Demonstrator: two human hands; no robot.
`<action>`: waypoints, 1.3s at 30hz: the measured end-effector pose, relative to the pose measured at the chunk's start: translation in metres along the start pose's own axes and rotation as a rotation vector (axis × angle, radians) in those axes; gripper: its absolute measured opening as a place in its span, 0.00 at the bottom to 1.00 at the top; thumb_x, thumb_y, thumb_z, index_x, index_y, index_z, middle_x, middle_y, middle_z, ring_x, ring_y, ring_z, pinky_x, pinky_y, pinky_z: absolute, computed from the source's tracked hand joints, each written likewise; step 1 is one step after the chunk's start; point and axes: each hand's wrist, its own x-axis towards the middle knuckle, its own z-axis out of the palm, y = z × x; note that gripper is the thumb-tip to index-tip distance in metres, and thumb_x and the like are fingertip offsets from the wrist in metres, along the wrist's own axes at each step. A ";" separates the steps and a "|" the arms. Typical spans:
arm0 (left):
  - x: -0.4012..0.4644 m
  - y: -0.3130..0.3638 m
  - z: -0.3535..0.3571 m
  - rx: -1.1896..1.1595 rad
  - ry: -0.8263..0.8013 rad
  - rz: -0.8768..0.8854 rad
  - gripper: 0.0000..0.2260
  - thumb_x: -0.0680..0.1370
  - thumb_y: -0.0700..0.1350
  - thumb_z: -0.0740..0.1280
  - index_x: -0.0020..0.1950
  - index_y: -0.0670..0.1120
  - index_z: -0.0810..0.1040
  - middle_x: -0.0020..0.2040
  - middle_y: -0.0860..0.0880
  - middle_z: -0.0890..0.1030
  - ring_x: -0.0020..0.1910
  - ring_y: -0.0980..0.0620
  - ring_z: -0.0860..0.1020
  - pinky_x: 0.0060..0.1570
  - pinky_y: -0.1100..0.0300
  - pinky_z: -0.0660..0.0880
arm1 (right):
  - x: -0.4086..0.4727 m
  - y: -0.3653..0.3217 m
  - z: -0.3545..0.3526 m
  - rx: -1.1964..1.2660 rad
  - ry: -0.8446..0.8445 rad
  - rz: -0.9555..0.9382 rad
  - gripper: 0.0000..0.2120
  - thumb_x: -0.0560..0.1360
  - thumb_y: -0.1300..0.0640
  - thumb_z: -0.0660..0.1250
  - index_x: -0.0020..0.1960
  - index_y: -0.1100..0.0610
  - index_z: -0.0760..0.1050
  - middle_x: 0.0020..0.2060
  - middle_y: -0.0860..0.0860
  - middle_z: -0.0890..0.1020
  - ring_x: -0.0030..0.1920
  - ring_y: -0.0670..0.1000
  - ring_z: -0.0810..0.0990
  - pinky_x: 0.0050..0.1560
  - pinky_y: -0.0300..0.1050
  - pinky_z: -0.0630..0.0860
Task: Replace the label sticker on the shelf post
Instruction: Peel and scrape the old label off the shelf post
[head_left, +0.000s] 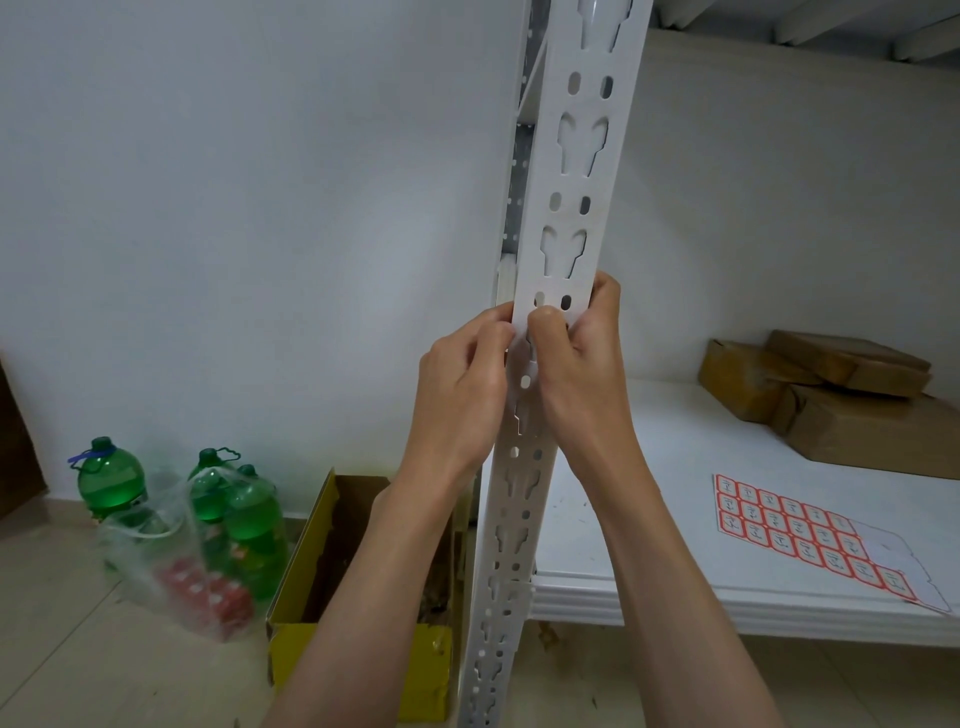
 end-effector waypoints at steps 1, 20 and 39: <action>0.000 0.000 0.000 -0.001 0.002 0.001 0.18 0.85 0.44 0.53 0.56 0.50 0.83 0.47 0.53 0.85 0.45 0.57 0.80 0.36 0.70 0.74 | 0.000 0.001 -0.001 -0.007 -0.005 -0.003 0.10 0.81 0.60 0.60 0.60 0.52 0.62 0.43 0.44 0.75 0.39 0.38 0.77 0.41 0.38 0.81; -0.001 0.002 0.001 0.001 0.014 0.013 0.18 0.84 0.45 0.53 0.53 0.57 0.83 0.45 0.52 0.84 0.46 0.48 0.80 0.40 0.56 0.79 | -0.001 0.003 -0.014 0.036 -0.104 -0.031 0.10 0.82 0.66 0.56 0.62 0.57 0.63 0.46 0.45 0.74 0.40 0.34 0.77 0.38 0.30 0.75; 0.001 0.003 -0.007 0.157 -0.062 0.126 0.14 0.85 0.47 0.56 0.60 0.53 0.81 0.48 0.61 0.82 0.47 0.66 0.79 0.41 0.74 0.73 | 0.003 0.004 -0.015 -0.064 -0.115 -0.082 0.13 0.81 0.64 0.60 0.61 0.53 0.61 0.45 0.41 0.74 0.42 0.34 0.79 0.43 0.40 0.80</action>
